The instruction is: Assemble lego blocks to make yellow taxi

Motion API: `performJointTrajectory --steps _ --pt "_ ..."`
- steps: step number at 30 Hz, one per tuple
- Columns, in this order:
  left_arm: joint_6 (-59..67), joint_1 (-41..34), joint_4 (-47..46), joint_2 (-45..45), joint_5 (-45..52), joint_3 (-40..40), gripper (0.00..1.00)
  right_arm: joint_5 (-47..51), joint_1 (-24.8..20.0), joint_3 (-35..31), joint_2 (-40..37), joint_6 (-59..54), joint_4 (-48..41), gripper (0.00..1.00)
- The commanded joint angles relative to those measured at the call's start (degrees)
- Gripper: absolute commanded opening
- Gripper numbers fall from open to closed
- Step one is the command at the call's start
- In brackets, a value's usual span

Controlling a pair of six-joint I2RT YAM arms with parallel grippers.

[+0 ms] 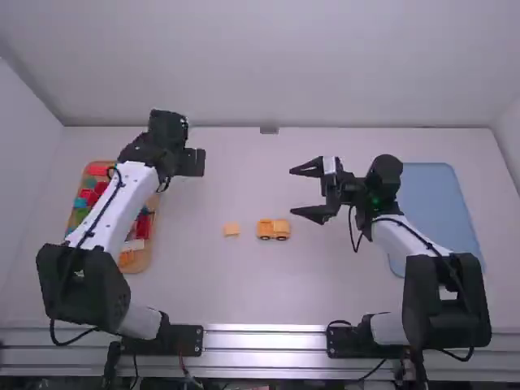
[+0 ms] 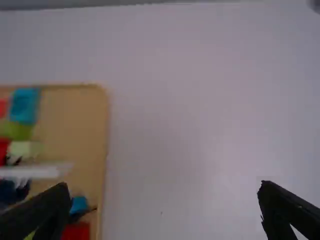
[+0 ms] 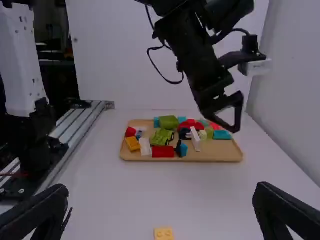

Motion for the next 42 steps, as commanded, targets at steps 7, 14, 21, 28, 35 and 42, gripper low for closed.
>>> performJointTrajectory --steps 7,14,21,28,35,42 --pt "69.4 10.1 -12.9 -0.2 59.8 -5.9 0.99 4.5 1.7 1.4 -0.5 0.4 0.2 0.99" --pt "82.7 9.8 1.3 -0.2 60.4 -18.8 0.99 8.3 3.8 1.4 -0.5 0.4 0.2 0.99" --pt "78.9 9.4 13.9 0.1 64.8 -31.9 0.99 8.3 3.6 1.3 -0.5 0.4 0.1 0.99" --pt "68.6 9.7 29.3 5.0 65.7 -38.2 0.99 8.3 4.1 1.3 -0.5 0.4 0.0 0.99" --pt "62.5 9.3 43.5 16.6 68.3 -38.7 0.99 8.3 4.1 1.3 -0.5 -2.7 -3.3 0.98" --pt "62.6 7.3 47.3 24.2 68.1 -37.2 0.99 8.3 4.1 1.3 -0.5 -4.0 -4.8 0.99"
